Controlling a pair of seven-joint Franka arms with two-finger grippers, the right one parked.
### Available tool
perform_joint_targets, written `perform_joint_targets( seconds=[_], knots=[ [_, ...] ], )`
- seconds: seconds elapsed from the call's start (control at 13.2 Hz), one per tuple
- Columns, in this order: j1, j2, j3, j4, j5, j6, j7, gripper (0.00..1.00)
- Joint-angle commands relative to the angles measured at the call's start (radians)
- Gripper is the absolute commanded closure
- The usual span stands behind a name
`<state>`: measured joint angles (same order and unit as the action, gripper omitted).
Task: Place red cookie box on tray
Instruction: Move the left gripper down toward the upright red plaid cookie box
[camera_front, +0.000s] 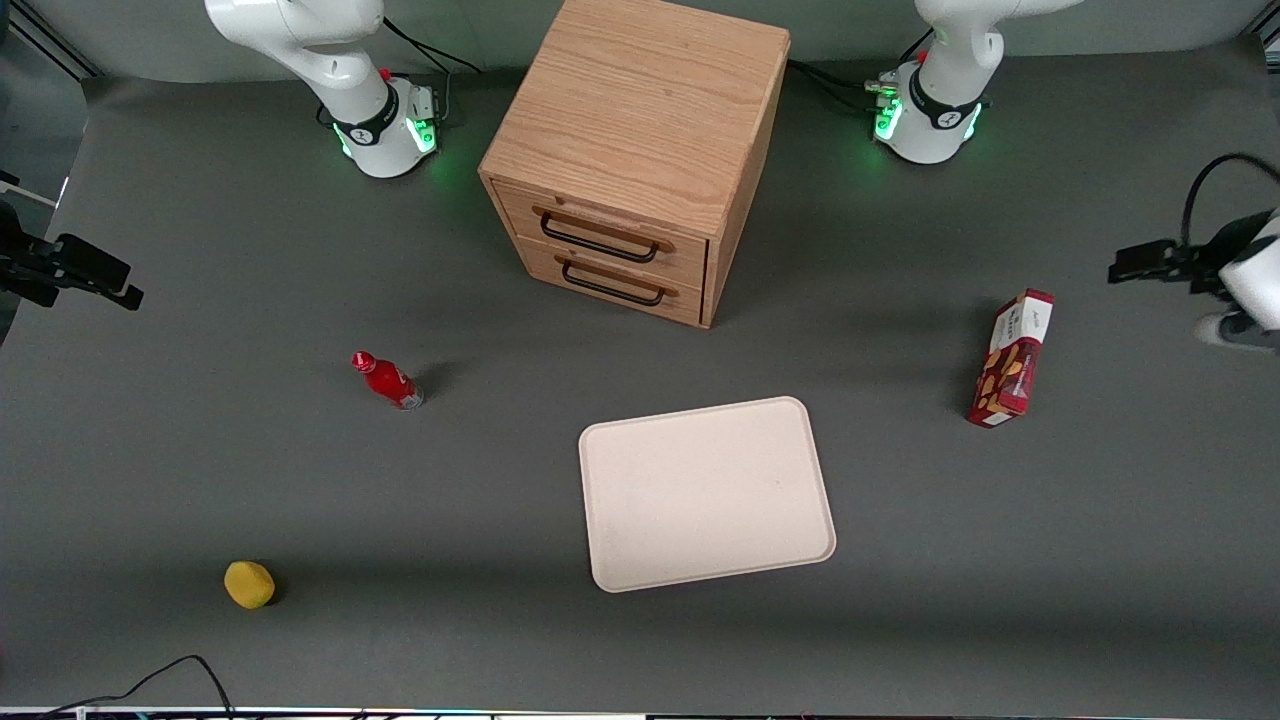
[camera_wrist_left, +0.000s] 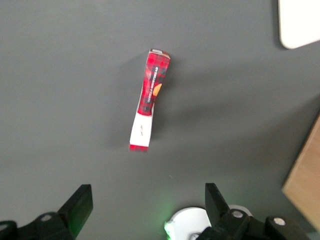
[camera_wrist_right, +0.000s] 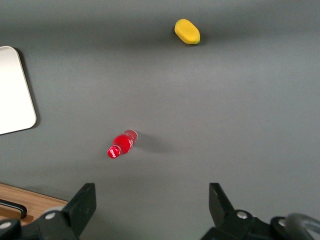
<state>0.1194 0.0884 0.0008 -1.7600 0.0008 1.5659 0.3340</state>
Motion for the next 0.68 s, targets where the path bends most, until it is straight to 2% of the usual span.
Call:
perform_joint_targets(
  seconds=[0.0,0.3,0.53,0.6],
  knots=[
    [-0.001,-0.038,0.045,-0.233,0.001,0.225,0.128,0.0],
    [-0.006,-0.024,0.027,-0.559,-0.002,0.717,0.145,0.0],
    [-0.007,0.045,0.001,-0.685,-0.009,0.986,0.135,0.0],
    [-0.007,0.074,0.001,-0.713,-0.013,1.064,0.126,0.42]
  ],
)
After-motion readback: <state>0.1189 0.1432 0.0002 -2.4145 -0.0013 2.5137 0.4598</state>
